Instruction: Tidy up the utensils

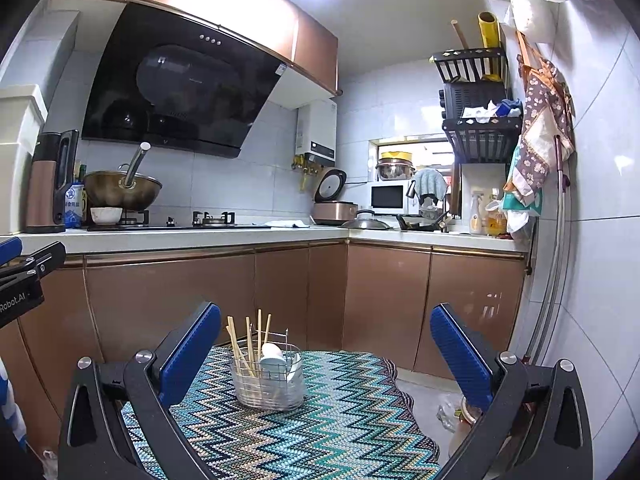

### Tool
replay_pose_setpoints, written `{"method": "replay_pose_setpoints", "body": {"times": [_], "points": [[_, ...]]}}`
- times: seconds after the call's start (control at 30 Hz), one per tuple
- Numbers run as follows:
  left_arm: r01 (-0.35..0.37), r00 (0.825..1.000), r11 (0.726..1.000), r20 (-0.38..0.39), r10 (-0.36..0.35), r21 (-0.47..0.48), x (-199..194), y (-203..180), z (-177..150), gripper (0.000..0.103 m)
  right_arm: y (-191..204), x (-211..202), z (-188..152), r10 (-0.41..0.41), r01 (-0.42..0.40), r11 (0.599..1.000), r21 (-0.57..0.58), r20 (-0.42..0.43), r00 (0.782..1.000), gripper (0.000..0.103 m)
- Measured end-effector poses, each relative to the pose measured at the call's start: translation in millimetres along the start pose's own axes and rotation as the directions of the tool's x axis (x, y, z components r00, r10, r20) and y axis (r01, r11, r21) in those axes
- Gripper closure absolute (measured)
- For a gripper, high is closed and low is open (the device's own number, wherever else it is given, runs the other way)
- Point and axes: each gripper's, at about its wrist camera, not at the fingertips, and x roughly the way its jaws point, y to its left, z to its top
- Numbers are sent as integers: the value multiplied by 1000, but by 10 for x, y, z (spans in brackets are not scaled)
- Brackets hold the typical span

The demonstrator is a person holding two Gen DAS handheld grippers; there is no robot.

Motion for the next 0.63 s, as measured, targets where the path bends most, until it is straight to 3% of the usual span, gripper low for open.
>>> {"method": "replay_pose_setpoints", "body": {"times": [0.63], "points": [[13,1000,1000,2,-13,12,-31,-18,-20,21,-12,-18,-12,-1,1,1000,1,1,1000,0]]}}
